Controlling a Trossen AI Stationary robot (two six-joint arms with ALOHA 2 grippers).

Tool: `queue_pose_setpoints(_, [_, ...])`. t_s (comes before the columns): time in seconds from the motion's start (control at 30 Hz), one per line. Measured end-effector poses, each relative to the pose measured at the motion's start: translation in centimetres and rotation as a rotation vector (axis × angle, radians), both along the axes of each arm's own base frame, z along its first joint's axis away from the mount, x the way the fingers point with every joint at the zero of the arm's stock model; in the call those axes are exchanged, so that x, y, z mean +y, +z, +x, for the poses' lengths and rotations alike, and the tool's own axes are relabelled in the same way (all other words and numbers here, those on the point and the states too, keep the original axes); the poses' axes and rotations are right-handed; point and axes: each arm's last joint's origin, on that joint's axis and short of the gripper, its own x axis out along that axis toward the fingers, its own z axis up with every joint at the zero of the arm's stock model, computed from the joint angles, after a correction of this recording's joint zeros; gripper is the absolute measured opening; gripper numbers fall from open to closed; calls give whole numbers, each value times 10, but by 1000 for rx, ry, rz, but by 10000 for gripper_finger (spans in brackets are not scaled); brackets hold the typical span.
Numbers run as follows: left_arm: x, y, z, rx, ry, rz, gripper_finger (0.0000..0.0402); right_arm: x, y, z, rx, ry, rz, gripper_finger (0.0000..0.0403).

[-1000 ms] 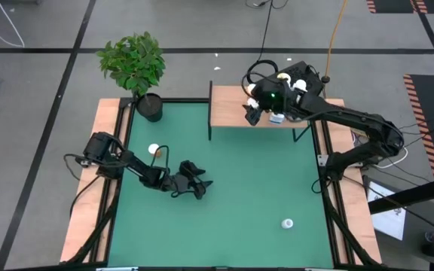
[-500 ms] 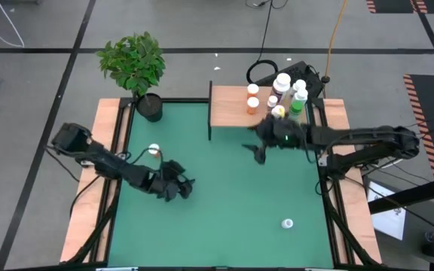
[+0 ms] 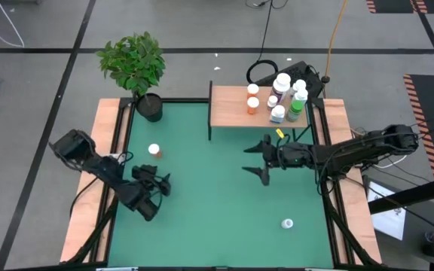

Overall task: Pick and place medicine bottles onto shelf by color
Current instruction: Put the orange pill bottle on the shelf aligned with the other orange pill bottles

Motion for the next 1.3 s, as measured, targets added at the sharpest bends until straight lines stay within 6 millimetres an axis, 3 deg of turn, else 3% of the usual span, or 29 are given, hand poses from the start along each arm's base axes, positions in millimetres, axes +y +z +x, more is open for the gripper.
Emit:
queue_pose_setpoints(0.4, [28,-23,-11,84,212,91,326,0,-10,-6,8,15,18,313])
queue_pose_setpoints(0.6, [41,-37,-8,64,188,172,326,0,-9,-5,-10,20,3,313])
queue_pose_setpoints(0.83, [48,-40,-3,102,187,197,323,0,-9,-5,-9,22,4,313])
queue_pose_setpoints(1.17, [55,-40,1,140,177,241,233,0,-9,-5,-9,22,4,313])
queue_pose_setpoints(1.3, [56,-41,2,118,182,244,216,1,-9,-5,-9,27,4,313])
